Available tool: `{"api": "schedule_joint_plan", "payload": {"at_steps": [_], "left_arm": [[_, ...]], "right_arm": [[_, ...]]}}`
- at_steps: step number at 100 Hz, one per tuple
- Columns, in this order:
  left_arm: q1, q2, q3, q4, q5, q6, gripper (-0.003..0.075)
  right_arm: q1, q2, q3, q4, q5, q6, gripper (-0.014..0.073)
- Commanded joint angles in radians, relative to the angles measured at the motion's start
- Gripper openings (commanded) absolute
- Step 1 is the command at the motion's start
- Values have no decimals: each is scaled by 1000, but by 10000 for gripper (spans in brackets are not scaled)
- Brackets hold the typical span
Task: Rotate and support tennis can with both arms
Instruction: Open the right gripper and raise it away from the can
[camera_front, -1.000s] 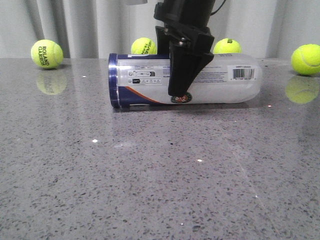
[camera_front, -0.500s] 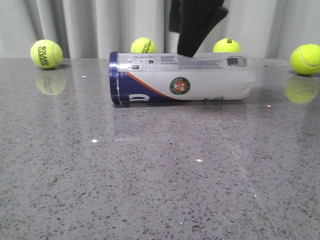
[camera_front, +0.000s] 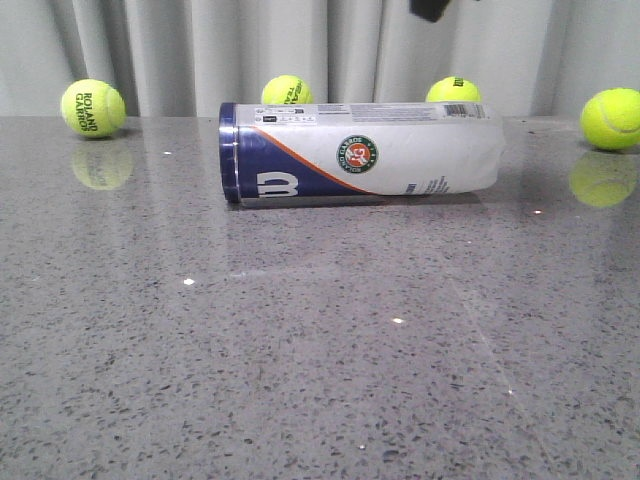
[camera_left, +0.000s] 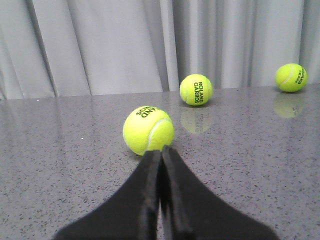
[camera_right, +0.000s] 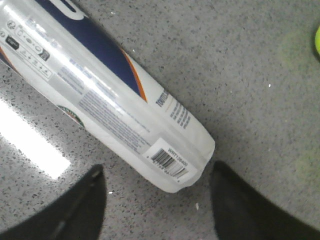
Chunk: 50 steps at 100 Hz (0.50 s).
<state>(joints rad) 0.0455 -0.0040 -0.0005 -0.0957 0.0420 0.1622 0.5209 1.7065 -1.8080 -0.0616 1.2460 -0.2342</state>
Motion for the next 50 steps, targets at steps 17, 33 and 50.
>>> {"api": "schedule_joint_plan", "payload": {"at_steps": [17,33,50], "left_arm": [[-8,-31,44,-3,-76,-11,-20],[-8,-31,44,-3,-76,-11,-20],[-8,-31,44,-3,-76,-11,-20]], "right_arm": [[-89,-156,111,-24,84,209,-76],[-151,-232,225,-24,83,251,-68],[-210,-342,360,-24,34,303,-68]]}}
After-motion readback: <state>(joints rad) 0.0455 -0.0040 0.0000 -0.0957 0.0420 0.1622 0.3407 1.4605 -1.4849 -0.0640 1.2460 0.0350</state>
